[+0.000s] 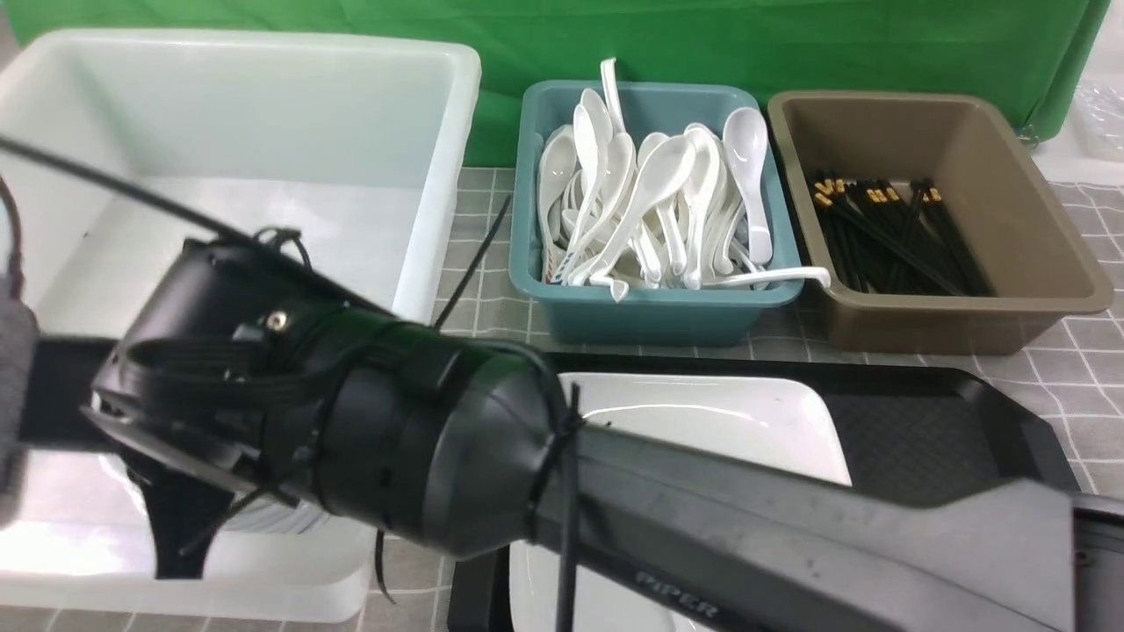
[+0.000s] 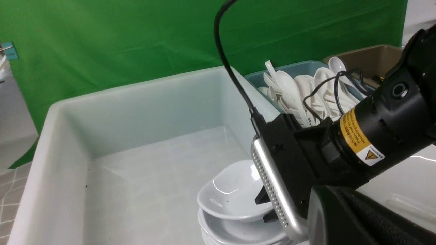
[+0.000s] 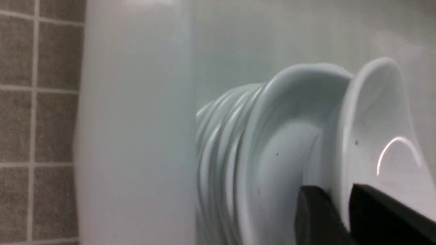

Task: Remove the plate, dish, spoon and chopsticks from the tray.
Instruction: Use the right arm to put the small plate into the large storage box on the left, then use the right arm to grab a soup spoon from the plate

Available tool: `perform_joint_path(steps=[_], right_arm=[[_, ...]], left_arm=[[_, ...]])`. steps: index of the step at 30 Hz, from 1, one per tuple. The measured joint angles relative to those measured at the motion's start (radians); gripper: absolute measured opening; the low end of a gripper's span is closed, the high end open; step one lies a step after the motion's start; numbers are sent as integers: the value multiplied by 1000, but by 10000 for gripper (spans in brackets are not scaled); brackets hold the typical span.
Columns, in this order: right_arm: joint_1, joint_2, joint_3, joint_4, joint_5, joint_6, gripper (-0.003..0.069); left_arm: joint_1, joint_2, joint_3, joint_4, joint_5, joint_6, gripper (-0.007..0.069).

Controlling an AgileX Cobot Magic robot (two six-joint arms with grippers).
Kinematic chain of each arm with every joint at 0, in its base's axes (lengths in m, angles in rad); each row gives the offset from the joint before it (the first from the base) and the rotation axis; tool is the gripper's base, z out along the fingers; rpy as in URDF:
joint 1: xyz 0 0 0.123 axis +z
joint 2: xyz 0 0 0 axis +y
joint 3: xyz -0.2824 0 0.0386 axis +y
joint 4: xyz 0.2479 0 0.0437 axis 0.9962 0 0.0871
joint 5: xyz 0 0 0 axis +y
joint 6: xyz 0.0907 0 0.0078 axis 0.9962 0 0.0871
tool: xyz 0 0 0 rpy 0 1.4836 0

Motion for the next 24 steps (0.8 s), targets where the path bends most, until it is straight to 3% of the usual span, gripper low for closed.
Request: perform_joint_path(steps=[4, 7, 12, 15, 16, 19, 21, 24], right_arm=[[1, -18, -21, -6, 131, -1, 482], [8, -82, -32, -7, 276, 3, 563], [-3, -256, -13, -7, 365, 124, 503], [-32, -353, 45, -2, 365, 229, 417], [-65, -441, 118, 16, 365, 311, 349], [-110, -576, 302, 62, 365, 423, 291], [-135, -668, 443, 79, 363, 515, 290], [-165, -747, 685, 94, 360, 651, 348]], left_arm=[[0, 0, 0, -6, -30, 17, 12], [0, 14, 0, -28, -48, 19, 12], [0, 103, 0, -86, -92, 30, 12], [0, 159, 0, -119, -127, 46, 12], [0, 202, 0, -141, -145, 49, 12], [0, 277, 0, -174, -153, 71, 12], [0, 327, 0, -199, -159, 100, 12], [0, 388, 0, -264, -183, 167, 12]])
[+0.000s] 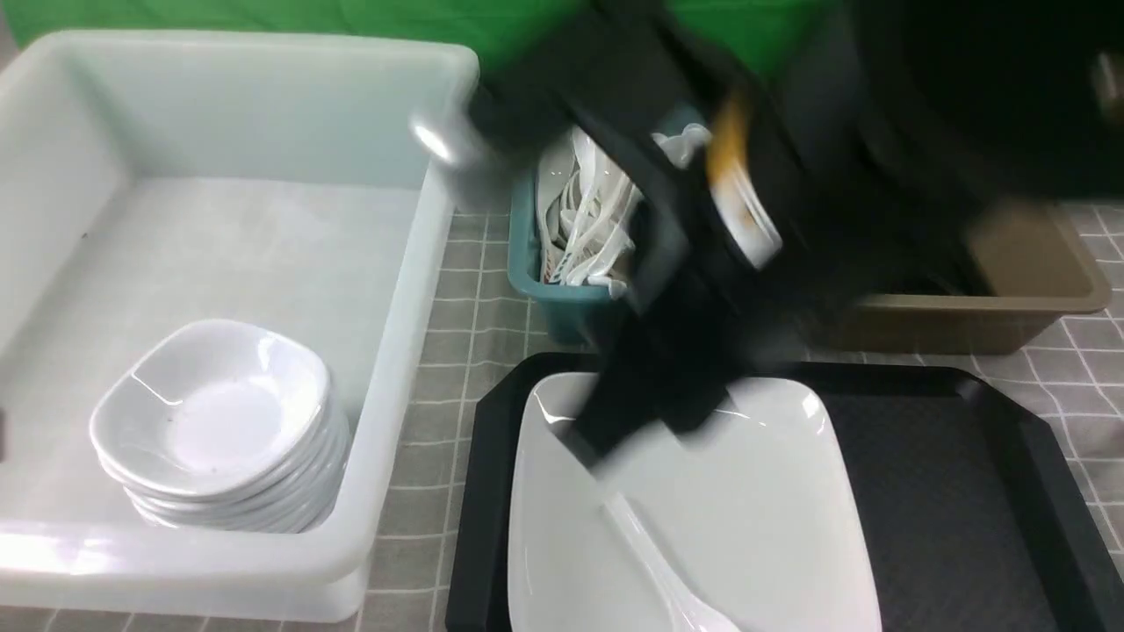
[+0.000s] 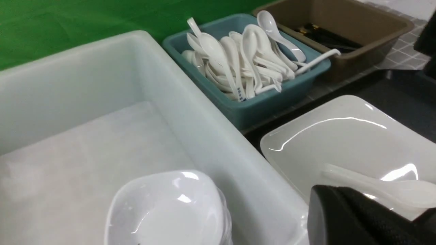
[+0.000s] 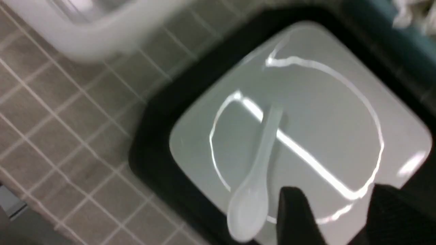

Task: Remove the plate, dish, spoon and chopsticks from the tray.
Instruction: Use the right arm to grab a soup spoon from the plate

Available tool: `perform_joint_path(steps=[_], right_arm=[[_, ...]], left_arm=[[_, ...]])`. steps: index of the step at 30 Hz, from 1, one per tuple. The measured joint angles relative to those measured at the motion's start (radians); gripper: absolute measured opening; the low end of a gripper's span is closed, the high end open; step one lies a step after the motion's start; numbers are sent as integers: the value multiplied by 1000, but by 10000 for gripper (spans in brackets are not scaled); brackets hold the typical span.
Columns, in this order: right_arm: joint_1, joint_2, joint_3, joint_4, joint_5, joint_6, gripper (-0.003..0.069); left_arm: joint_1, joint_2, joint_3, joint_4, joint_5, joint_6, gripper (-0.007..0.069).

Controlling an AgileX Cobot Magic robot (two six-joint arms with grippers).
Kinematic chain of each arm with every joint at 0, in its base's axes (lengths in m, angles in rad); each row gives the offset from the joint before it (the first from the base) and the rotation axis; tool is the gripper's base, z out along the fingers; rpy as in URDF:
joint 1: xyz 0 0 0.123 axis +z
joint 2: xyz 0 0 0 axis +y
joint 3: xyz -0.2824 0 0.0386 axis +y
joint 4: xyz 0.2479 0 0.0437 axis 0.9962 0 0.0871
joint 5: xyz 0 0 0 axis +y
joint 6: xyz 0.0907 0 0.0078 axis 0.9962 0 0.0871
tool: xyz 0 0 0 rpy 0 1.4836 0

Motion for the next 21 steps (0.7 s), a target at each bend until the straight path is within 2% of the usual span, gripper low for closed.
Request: perform_joint_path(steps=[2, 4, 5, 6, 11, 15, 21], right_arm=[[-26, -12, 150, 14, -36, 84, 405], [-53, 2, 274, 55, -163, 122, 449], [-53, 2, 284, 61, -163, 125, 452], [-83, 29, 355, 111, -304, 133, 468], [-170, 153, 393, 165, -517, 112, 475], [-217, 242, 392, 167, -592, 78, 477], [-226, 313, 392, 174, -612, 32, 469]], left_arm=[[0, 32, 0, -76, -21, 66, 12], [0, 52, 0, -157, -38, 135, 12], [0, 54, 0, -164, -40, 142, 12], [0, 62, 0, -218, -46, 189, 12], [0, 65, 0, -270, -53, 239, 12], [0, 65, 0, -275, -53, 243, 12], [0, 65, 0, -277, -53, 250, 12]])
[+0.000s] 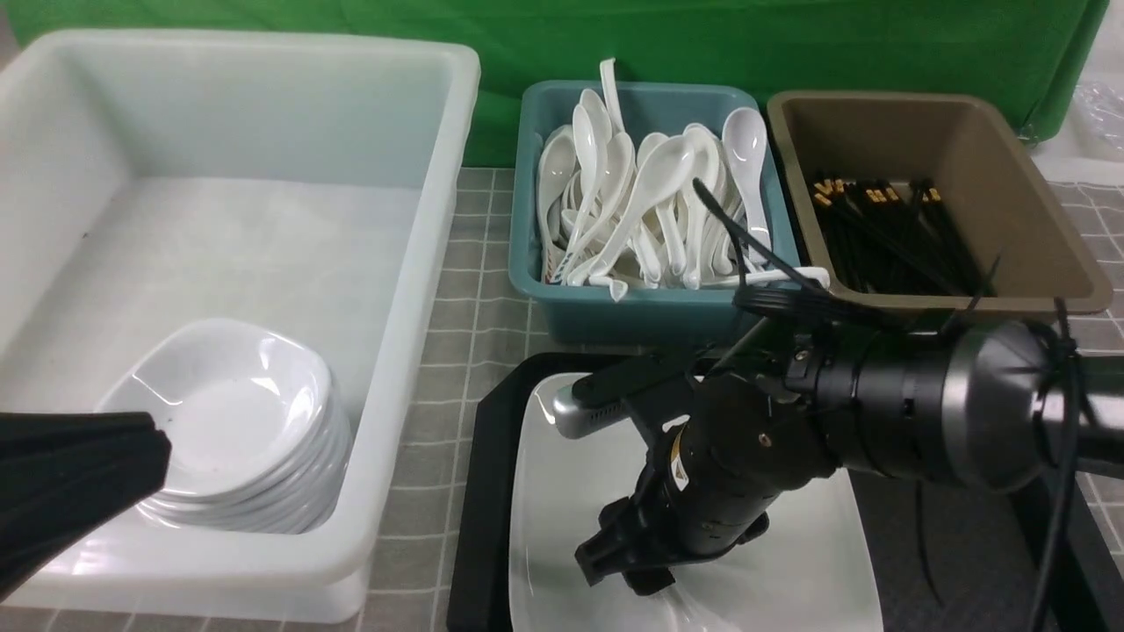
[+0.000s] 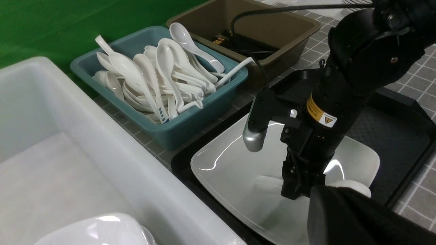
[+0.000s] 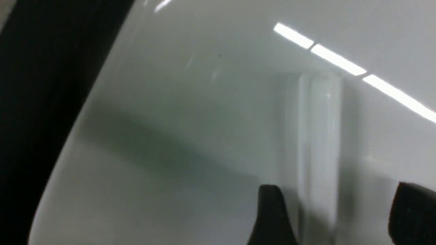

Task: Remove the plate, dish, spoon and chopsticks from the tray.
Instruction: Use the right arm to grab a soup spoon from the plate

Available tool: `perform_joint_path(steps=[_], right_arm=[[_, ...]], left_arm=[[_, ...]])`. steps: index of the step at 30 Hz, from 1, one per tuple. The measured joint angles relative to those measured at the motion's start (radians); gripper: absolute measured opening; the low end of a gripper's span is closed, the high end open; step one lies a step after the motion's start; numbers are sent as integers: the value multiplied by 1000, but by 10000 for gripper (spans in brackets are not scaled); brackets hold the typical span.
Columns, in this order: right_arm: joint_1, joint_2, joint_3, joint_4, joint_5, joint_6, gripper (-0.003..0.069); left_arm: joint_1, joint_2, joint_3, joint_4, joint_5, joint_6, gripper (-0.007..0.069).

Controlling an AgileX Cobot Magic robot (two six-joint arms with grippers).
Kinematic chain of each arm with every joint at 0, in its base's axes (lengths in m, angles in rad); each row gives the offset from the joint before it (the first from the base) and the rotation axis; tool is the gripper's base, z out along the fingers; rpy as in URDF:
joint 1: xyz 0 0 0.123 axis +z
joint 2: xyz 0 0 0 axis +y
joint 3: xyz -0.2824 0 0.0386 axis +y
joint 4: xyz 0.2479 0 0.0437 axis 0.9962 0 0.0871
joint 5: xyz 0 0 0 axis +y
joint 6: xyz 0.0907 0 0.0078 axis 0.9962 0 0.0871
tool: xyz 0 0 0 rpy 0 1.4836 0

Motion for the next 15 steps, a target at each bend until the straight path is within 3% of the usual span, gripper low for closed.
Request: perform_joint_path(steps=[4, 9, 15], right_arm=[[0, 5, -4, -1, -5, -42, 396], [0, 7, -9, -4, 0, -84, 137], [-15, -74, -102, 4, 96, -138, 146]], left_arm=[[0, 0, 0, -2, -1, 1, 12], [0, 0, 0, -2, -8, 2, 12], [0, 0, 0, -2, -23, 16, 12]])
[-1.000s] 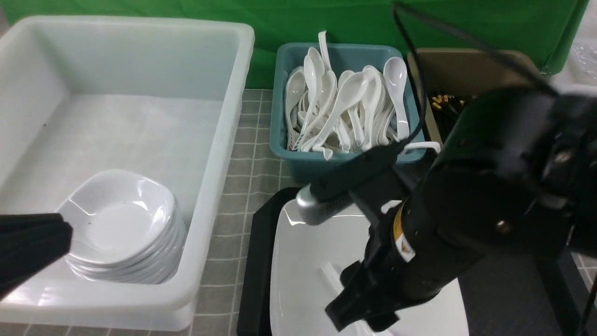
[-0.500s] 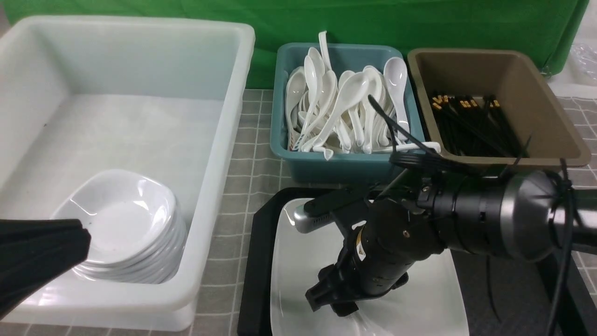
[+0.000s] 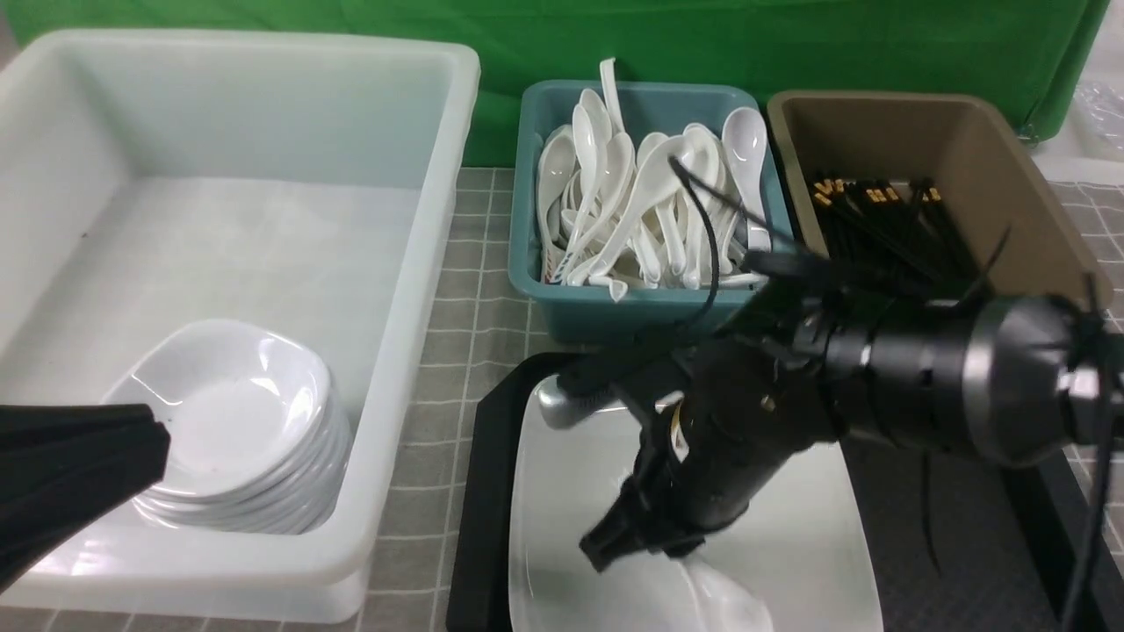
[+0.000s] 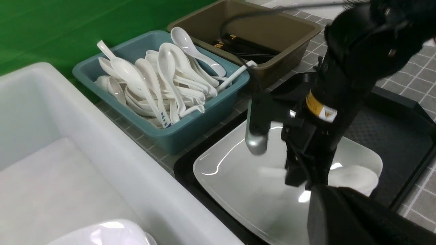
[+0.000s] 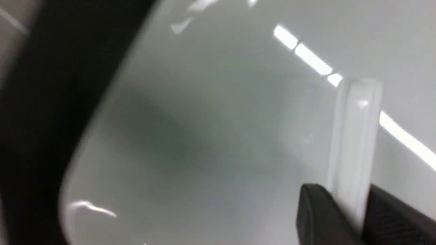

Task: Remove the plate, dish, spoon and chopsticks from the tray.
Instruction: Use the right arm to grab a soup spoon from the plate, then use the right arm to put the soup spoon into the small storage box in the middle

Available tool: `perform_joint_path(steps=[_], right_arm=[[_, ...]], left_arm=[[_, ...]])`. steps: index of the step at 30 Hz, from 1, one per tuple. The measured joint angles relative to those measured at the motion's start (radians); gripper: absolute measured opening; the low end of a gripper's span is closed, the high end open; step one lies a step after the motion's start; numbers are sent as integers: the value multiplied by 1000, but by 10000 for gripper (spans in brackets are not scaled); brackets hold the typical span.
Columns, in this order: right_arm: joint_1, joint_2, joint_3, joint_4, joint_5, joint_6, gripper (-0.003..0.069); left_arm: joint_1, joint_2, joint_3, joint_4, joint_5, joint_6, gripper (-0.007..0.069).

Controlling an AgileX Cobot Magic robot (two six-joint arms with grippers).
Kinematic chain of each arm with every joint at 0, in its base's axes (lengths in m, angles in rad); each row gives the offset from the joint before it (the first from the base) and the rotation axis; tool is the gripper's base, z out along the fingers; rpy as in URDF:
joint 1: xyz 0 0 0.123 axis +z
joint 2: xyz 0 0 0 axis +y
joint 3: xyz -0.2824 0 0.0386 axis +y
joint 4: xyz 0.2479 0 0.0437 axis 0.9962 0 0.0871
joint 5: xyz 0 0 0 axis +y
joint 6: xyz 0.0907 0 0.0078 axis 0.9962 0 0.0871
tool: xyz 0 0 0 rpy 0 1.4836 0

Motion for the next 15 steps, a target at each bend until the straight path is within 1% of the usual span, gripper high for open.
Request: perform_joint_path(steps=[2, 3, 4, 5, 7, 8, 10, 11, 12, 14, 15], right_arm=[[-45, -41, -72, 1, -27, -6, 146], [-51, -44, -80, 1, -37, -8, 146], [-112, -52, -139, 10, -81, -14, 146], [-146, -49, -171, 15, -121, -20, 146], [-236, -12, -252, 39, -217, -27, 146], [-236, -12, -259, 41, -217, -27, 146], [-313, 68, -327, 54, -318, -26, 146], [-352, 133, -371, 54, -368, -5, 146], [-352, 133, -377, 54, -368, -5, 147], [-388, 207, -422, 61, -401, 35, 184], [-408, 246, -453, 62, -406, 64, 264]], left_arm=[[0, 0, 0, 0, -16, 1, 12], [0, 0, 0, 0, -19, 1, 12], [0, 0, 0, 0, -44, 5, 12], [0, 0, 0, 0, -61, 7, 12], [0, 0, 2, 0, -90, 10, 12], [0, 0, 2, 0, -92, 10, 12], [0, 3, 2, 0, -103, 10, 12], [0, 5, 3, 0, -109, 10, 12], [0, 5, 3, 0, -109, 10, 12], [0, 9, 3, 1, -117, 10, 12], [0, 18, 3, 3, -129, 10, 12]])
